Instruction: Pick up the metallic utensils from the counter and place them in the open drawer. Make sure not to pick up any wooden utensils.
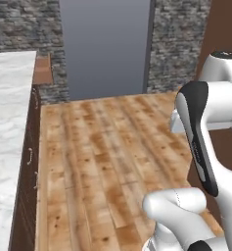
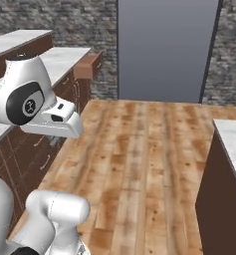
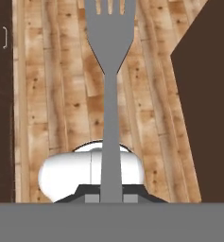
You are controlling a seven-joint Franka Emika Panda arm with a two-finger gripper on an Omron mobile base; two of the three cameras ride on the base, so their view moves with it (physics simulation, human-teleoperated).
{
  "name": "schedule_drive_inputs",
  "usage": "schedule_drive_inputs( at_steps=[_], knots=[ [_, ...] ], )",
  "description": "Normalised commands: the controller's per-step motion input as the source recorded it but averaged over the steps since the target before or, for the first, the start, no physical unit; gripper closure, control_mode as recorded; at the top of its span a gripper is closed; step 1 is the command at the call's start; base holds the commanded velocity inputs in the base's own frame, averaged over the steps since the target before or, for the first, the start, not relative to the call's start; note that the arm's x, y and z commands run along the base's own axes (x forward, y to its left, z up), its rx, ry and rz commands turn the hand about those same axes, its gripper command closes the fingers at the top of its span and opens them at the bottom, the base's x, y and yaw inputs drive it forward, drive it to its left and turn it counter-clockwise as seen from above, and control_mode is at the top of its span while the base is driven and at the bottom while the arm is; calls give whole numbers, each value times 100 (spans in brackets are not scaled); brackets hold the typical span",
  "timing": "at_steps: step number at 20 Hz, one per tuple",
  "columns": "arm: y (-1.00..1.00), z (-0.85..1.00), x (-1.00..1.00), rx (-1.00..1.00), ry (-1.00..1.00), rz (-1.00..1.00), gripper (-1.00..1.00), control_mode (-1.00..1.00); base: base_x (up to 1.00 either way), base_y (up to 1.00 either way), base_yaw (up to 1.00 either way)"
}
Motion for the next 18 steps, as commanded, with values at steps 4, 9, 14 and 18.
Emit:
schedule_drive_inputs(
  at_steps=[4,9,14,18],
  knots=[
    [0,0,0,0,0,0,100,100,100,8,12],
    [0,0,0,0,0,0,100,100,100,0,19],
    [0,0,0,0,0,0,100,100,100,0,19],
    [0,0,0,0,0,0,100,100,100,0,20]
  ],
)
